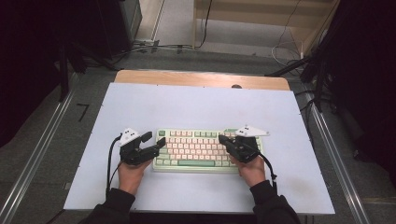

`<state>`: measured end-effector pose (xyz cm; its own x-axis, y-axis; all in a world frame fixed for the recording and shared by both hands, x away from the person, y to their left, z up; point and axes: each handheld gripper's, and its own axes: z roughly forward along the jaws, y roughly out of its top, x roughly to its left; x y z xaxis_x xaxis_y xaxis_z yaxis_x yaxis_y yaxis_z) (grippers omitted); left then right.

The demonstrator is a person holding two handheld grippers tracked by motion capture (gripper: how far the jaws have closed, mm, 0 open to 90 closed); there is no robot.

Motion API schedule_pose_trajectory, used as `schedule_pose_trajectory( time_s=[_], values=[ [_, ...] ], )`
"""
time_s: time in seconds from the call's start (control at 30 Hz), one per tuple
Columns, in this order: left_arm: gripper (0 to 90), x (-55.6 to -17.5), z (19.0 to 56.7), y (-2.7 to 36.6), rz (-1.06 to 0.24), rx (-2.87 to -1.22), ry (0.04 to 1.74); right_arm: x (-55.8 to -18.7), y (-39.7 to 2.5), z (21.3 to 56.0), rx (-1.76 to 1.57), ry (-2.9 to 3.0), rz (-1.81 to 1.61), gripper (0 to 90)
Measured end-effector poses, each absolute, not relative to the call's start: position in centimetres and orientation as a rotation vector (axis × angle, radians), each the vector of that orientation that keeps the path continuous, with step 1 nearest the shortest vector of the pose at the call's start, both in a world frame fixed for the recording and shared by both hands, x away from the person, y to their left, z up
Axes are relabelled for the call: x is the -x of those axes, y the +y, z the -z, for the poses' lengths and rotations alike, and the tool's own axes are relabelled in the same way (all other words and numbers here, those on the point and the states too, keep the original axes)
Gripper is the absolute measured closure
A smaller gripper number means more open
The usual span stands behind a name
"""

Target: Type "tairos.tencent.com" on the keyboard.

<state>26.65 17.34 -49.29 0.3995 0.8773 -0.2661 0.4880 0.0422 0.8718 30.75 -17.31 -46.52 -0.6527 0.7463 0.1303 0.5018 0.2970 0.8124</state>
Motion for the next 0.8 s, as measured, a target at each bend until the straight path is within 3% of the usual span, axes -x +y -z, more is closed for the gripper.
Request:
schedule_pose_trajectory(
  time_s=[0.37,0.8],
  values=[
    [35.4,-26.6,49.4,16.9,-0.459,-1.630,1.225,-30.9,-13.8,48.1,-1.128,2.402,-1.162,87.4],
    [35.8,-26.4,49.3,16.7,-0.464,-1.634,1.211,-31.2,-13.1,48.5,-1.158,2.427,-1.078,87.4]
  ],
)
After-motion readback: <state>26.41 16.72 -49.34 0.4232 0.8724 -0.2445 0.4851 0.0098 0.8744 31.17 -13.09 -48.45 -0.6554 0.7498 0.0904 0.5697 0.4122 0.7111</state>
